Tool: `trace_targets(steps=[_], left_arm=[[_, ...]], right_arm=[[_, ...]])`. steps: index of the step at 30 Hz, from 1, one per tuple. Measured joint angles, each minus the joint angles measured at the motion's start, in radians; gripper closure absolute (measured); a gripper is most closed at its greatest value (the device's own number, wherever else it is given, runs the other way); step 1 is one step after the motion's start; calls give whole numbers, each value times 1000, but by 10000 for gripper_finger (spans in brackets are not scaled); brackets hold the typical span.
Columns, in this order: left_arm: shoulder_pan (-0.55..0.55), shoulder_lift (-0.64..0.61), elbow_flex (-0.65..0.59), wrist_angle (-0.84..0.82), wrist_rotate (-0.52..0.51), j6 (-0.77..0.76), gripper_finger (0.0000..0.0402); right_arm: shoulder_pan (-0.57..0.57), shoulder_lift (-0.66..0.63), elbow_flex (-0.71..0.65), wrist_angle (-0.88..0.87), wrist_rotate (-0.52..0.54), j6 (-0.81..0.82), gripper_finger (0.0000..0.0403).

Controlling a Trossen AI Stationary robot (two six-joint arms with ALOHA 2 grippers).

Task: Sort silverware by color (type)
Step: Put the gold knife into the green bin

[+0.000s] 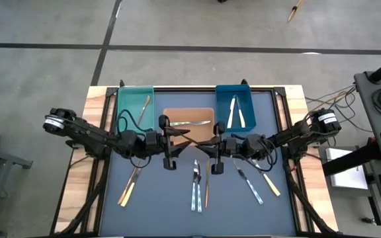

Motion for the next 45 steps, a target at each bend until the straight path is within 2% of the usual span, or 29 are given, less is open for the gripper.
trace_targets(steps=[5, 12, 14, 19, 27, 31, 39, 45], left_arm=[[0, 0, 0, 0, 0, 0, 294], [0, -1, 0, 0, 0, -1, 379], [-1, -2, 0, -1, 3, -8, 392], [-1, -7, 0, -19, -20, -14, 394], [0, -49, -1, -129, -48, -49, 398], [0, -112, -1, -272, -105, -66, 399], [1, -257, -2, -594, -163, -119, 399], [13, -378, -2, -861, -246, -196, 399]], right_arm=[[0, 0, 0, -9, 8, -3, 390], [0, 0, 0, -23, 15, 4, 390], [-1, 0, 0, -26, 14, 3, 390], [-1, 0, 0, -37, 31, 41, 384], [-1, 0, 0, -72, 62, 84, 320], [-1, -1, 0, -98, 98, 84, 304], [-3, -2, 0, -157, 142, 119, 301], [-3, -2, 0, -197, 232, 121, 301]])
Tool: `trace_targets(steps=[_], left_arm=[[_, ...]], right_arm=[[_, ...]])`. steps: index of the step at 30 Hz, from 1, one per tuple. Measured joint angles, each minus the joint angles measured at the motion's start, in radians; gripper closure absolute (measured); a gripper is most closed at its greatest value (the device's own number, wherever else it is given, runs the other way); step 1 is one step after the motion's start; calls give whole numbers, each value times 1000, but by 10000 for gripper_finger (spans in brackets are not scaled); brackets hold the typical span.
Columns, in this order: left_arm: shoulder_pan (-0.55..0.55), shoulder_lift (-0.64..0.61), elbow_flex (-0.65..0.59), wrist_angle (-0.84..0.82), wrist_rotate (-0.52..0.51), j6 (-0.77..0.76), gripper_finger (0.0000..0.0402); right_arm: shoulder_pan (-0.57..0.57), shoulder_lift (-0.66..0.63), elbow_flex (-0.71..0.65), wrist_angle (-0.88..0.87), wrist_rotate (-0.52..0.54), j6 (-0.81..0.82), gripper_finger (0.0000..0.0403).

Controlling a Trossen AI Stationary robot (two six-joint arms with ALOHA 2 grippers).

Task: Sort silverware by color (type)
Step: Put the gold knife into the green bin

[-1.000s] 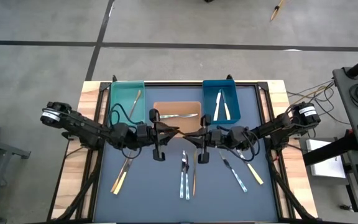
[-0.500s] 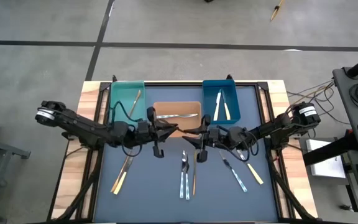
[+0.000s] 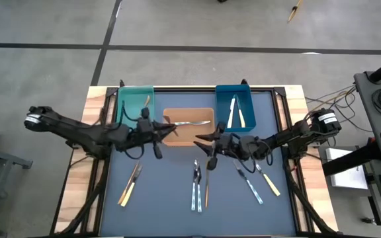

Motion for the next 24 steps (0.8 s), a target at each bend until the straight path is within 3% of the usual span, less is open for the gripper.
trace_targets(steps=[7, 13, 19, 24], left_arm=[[83, -149, 0, -385, -83, -185, 399], [245, -213, 0, -672, -88, -348, 399], [451, -216, 0, -790, 57, -363, 399], [619, -200, 0, -841, 145, -312, 399]], right_arm=[[0, 0, 0, -18, 26, 1, 301], [0, -3, 0, -52, 115, 10, 300], [-26, -31, 0, -147, 151, 72, 300], [-82, -88, 0, -351, 153, 182, 300]])
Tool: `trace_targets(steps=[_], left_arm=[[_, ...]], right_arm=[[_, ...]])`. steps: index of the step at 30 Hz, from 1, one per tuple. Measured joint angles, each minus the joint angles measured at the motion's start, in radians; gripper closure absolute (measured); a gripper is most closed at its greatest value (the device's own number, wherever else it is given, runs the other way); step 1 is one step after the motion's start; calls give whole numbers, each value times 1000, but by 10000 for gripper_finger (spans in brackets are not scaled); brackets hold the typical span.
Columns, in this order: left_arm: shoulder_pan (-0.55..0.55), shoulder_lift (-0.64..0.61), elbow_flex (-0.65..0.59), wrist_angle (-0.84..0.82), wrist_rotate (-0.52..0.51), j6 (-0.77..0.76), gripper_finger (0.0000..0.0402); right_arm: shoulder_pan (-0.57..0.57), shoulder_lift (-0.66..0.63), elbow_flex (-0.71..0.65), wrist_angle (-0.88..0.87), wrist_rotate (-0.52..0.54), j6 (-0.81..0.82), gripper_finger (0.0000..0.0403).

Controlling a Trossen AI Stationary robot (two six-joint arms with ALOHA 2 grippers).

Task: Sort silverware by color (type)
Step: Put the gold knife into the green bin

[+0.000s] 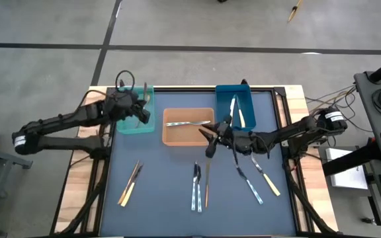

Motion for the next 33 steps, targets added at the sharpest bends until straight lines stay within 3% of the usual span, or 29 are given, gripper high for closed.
trace_targets(steps=[7, 14, 25, 33], left_arm=[[179, 42, 0, -59, 82, 58, 399], [259, 137, 0, -47, 97, 104, 399], [363, 389, 224, -279, 118, 185, 399], [367, 507, 272, -443, 165, 186, 399]], right_arm=[[-103, -78, 0, -210, -18, 87, 300], [-232, -131, 0, -353, -31, 82, 300], [-499, -135, 0, -475, -224, -38, 300], [-624, -136, 0, -516, -333, -51, 300]])
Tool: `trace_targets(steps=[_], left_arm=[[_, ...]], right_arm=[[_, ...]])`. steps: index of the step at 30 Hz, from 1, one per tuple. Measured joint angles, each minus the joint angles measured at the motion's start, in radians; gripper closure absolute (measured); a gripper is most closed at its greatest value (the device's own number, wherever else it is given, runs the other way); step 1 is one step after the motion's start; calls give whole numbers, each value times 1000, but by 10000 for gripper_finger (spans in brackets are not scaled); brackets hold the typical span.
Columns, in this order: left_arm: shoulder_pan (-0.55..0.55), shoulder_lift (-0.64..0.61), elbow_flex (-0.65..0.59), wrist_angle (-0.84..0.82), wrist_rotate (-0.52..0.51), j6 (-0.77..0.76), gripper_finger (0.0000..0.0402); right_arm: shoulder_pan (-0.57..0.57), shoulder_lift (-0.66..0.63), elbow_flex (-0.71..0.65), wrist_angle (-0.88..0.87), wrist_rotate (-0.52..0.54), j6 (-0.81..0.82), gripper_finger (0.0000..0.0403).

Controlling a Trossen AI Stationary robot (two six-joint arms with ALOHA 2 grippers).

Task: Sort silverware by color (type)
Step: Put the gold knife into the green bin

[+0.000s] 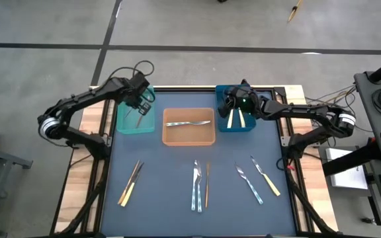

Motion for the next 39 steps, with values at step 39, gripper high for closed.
trace_targets(steps=[39], left_arm=[[141, 149, 4, -3, 163, 8, 396]], right_arm=[[-14, -2, 80, 10, -1, -48, 300]])
